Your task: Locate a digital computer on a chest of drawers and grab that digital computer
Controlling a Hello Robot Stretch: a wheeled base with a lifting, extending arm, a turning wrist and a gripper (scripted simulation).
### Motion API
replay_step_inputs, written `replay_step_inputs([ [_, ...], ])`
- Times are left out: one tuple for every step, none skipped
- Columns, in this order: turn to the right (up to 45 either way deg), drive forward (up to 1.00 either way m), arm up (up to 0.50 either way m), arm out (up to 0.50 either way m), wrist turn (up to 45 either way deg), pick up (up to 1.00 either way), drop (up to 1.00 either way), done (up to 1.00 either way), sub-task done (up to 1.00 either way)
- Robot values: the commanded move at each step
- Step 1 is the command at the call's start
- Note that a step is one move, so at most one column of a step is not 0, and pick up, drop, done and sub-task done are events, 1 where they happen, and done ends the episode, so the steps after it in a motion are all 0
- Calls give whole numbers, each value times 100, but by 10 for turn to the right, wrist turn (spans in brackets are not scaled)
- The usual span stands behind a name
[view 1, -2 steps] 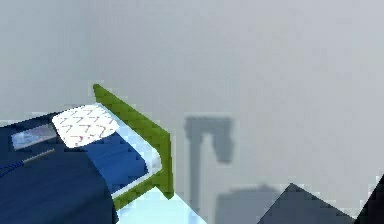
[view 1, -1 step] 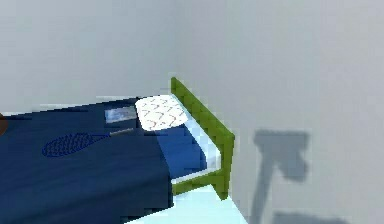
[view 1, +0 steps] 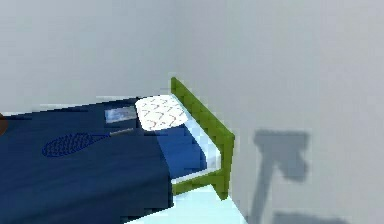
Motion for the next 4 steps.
replay_step_inputs([
  [0,0,38,0,0,0,0,0,0],
  [0,0,0,14,0,0,0,0,0],
  [0,0,0,0,450,0,0,0,0],
  [0,0,0,0,450,0,0,0,0],
])
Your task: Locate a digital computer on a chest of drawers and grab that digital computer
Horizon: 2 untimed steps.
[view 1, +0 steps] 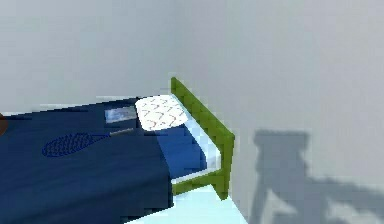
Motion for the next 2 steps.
replay_step_inputs([
  [0,0,0,0,270,0,0,0,0],
  [0,0,-28,0,0,0,0,0,0],
])
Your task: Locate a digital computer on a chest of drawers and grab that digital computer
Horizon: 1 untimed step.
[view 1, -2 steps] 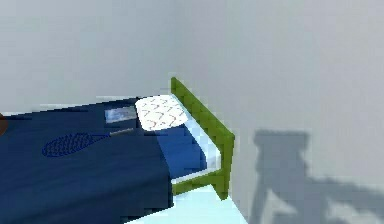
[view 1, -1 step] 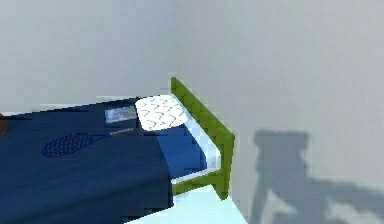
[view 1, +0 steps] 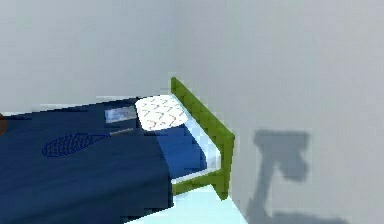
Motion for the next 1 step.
replay_step_inputs([
  [0,0,0,0,0,100,0,0,0],
])
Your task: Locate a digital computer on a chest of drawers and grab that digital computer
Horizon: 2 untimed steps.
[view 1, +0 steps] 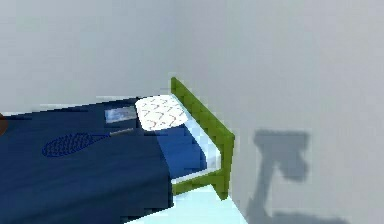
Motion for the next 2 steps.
replay_step_inputs([
  [0,0,10,0,0,0,0,0,0],
  [0,0,0,0,0,0,0,100,0],
])
